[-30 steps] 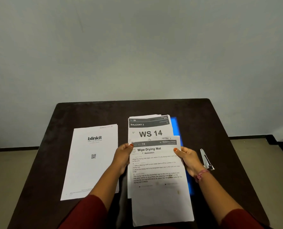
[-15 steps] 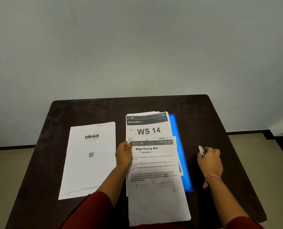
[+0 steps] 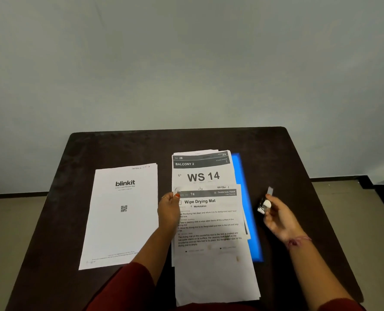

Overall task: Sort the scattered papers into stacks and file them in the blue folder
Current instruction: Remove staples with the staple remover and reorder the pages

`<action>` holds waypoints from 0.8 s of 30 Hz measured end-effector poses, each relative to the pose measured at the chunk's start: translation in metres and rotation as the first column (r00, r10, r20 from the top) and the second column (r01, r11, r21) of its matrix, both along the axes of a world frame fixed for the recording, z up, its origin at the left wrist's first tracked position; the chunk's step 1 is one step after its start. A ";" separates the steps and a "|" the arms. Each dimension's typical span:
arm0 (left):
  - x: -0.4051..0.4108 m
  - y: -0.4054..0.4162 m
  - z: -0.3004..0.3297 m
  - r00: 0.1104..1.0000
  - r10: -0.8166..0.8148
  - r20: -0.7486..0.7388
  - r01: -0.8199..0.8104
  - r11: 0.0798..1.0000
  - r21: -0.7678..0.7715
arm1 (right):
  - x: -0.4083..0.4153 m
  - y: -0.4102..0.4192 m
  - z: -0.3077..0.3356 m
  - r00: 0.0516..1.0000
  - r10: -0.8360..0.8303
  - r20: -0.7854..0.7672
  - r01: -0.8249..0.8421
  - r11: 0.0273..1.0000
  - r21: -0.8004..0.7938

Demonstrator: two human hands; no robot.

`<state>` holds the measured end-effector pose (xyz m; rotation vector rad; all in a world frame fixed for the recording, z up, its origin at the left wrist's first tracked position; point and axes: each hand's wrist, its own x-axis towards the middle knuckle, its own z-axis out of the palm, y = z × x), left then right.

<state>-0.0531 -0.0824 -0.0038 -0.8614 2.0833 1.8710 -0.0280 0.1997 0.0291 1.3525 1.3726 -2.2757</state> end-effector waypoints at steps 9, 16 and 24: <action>0.005 -0.001 -0.002 0.997 0.025 -0.071 -0.016 0.993 0.116 | -0.025 -0.092 0.016 0.806 0.421 -0.416 -0.465 0.885 -0.005; 0.007 -0.003 -0.007 0.993 0.024 -0.116 -0.014 0.996 0.090 | -0.060 -0.121 0.011 0.522 0.802 -0.291 -0.629 0.592 0.504; 0.006 -0.003 -0.010 0.992 0.027 -0.126 -0.014 0.995 0.098 | -0.097 -0.119 0.015 0.208 0.978 -0.004 -0.669 0.145 0.729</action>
